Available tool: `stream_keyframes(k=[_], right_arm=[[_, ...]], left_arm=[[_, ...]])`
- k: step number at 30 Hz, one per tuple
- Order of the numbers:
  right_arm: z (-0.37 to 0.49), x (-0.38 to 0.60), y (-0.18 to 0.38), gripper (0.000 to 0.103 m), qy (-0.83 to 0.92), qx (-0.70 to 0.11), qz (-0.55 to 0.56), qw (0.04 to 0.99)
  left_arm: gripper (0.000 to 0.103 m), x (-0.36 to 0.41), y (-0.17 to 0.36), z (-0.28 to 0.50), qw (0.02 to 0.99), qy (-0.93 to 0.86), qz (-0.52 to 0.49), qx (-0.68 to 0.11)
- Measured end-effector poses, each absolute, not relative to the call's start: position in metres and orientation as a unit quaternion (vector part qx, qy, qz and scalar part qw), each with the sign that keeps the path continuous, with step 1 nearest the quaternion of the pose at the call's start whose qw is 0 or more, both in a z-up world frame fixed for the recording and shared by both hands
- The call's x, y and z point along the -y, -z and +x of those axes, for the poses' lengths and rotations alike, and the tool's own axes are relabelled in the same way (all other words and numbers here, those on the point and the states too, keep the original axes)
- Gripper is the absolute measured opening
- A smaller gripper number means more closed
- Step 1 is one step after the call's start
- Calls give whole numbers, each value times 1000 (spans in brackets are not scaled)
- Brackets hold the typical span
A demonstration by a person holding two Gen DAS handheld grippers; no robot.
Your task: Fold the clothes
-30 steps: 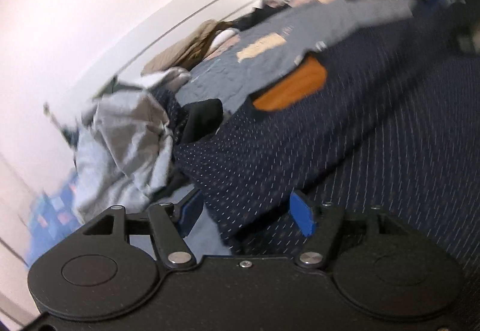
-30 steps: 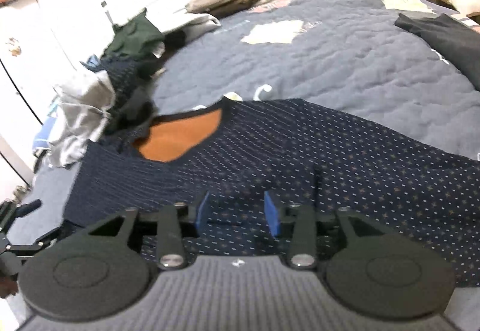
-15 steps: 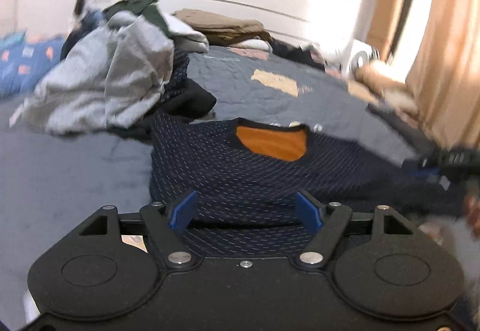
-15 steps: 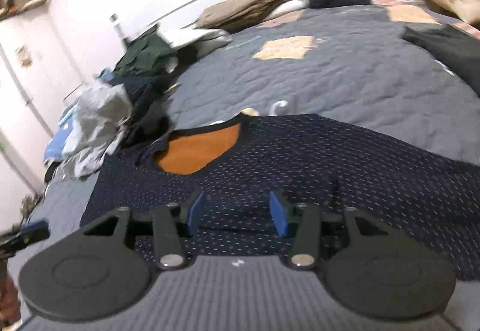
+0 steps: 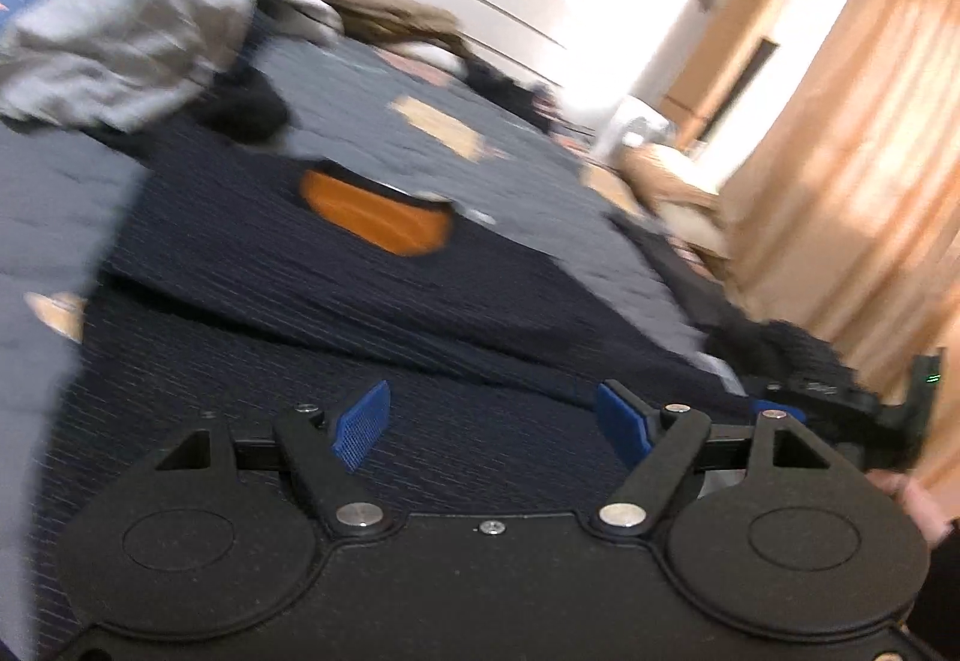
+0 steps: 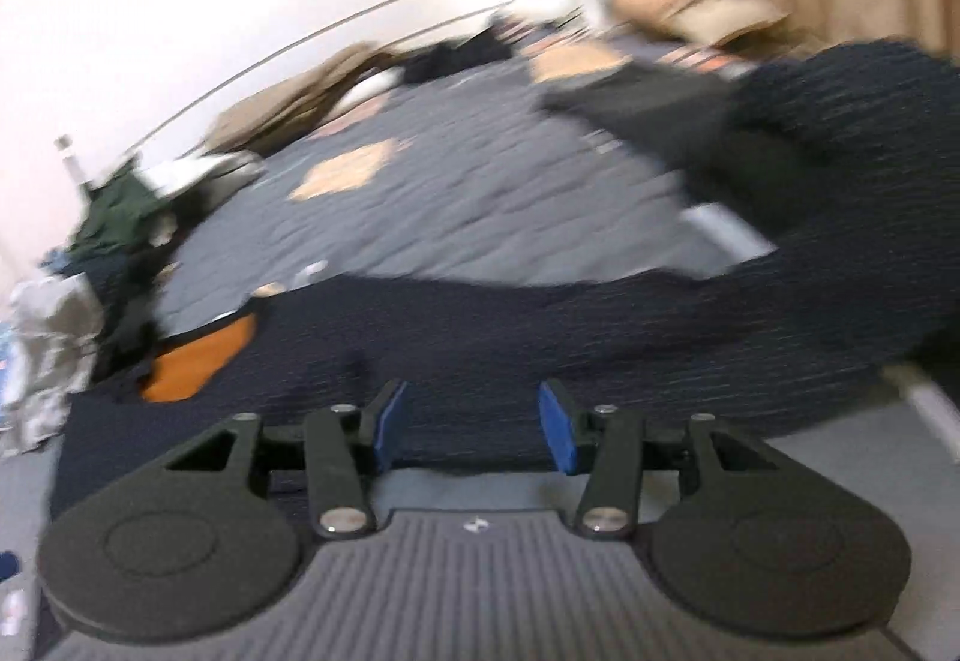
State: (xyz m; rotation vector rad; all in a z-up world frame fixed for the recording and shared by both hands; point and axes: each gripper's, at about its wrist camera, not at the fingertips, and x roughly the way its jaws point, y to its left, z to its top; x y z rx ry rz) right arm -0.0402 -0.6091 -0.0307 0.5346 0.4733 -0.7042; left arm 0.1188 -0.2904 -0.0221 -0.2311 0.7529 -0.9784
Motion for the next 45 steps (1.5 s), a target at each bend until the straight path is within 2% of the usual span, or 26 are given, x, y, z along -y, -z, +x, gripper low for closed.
stream_keyframes(k=[8,17,37,39,42,45], right_arm=[[-111,627,24,47,418,-204,221,857],[-172,653,21,48,482,-176,196,835],[-186,694,31,47,509,-102,190,833],[-188,697,32,40,511,-95,203,830],[-189,701,34,8,513,-87,222,825],[-189,699,30,7,499,-73,243,829]], left_arm=[[75,343,30,87,753,530,-105,-374],[77,401,24,38,700,607,-90,-364],[77,418,37,19,684,622,-64,-375],[77,417,37,18,685,622,-61,-374],[78,416,36,18,687,620,-60,-374],[78,414,35,19,691,617,-61,-373]])
